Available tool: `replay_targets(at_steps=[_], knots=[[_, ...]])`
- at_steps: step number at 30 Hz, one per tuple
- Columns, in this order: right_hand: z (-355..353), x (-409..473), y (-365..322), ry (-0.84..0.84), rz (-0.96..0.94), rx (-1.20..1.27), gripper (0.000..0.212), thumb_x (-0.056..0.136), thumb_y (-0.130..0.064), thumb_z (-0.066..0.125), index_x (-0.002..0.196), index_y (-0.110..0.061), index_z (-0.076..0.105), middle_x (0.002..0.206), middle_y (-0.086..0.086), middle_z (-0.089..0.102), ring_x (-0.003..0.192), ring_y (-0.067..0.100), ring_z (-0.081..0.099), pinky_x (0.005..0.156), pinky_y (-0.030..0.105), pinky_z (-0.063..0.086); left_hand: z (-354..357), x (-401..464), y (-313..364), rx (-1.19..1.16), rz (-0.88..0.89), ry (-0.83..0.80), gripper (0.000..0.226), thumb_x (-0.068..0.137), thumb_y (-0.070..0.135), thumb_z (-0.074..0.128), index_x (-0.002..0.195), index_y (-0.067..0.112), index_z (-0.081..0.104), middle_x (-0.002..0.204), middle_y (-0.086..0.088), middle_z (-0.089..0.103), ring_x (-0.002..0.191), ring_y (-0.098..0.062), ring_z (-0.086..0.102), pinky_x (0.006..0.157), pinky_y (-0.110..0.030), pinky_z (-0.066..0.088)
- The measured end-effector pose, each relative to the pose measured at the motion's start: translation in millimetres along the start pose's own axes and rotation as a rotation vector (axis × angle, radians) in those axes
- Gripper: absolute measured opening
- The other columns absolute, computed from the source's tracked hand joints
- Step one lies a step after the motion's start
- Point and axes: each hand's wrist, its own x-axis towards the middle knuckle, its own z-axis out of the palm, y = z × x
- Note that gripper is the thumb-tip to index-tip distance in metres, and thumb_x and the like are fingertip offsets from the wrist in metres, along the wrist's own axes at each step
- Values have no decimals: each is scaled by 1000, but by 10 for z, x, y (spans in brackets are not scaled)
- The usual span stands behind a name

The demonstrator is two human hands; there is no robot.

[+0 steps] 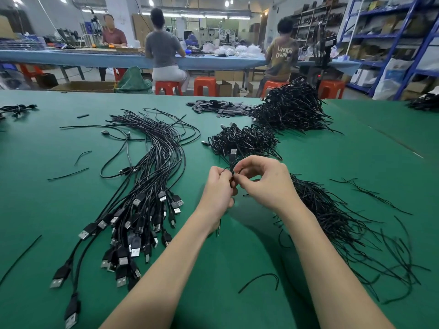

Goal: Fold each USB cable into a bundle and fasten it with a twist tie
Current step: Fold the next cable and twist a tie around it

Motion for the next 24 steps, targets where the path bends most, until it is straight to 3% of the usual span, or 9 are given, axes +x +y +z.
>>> replay_targets(at_steps=[5,8,12,16,21,24], knots=[[-9,-8,-7,-22,31,8,13,82,-11,76,81,-24,76,68,-10,72,65,-1,65,56,6,41,-28,24,-55,137,79,-11,23,104,35,45,88,18,40,69,7,47,45,-4,39,42,-21,29],[-28,-2,-4,-67,81,38,14,82,-10,76,82,-23,76,68,-8,73,61,1,65,56,7,42,-30,30,-78,151,94,11,25,105,33,42,85,19,40,69,5,48,45,-4,39,44,-23,29],[-28,-16,-33,-130,377,643,12,85,4,75,88,-7,70,72,7,73,59,13,64,62,22,57,-66,43,7,-119,24,11,22,106,19,41,84,15,39,67,0,50,45,-5,38,36,-17,23],[-25,-11,3,-171,816,1110,13,85,1,73,93,-9,69,78,5,74,59,10,68,59,19,59,-96,33,83,-283,32,-94,23,104,12,44,82,13,38,63,-1,55,47,-9,40,35,-16,23],[-64,-20,78,-156,976,1135,22,68,-2,81,87,-13,75,76,0,69,54,7,62,50,17,56,-148,2,93,-290,28,-220,21,100,11,54,81,12,46,67,-5,59,52,-10,41,37,-15,26],[-100,-11,109,-170,931,1117,25,74,-2,79,96,-15,76,86,-1,73,64,7,66,54,15,56,-215,-21,128,-236,54,-339,14,94,15,61,83,11,55,71,-7,61,54,-8,44,39,-13,29]])
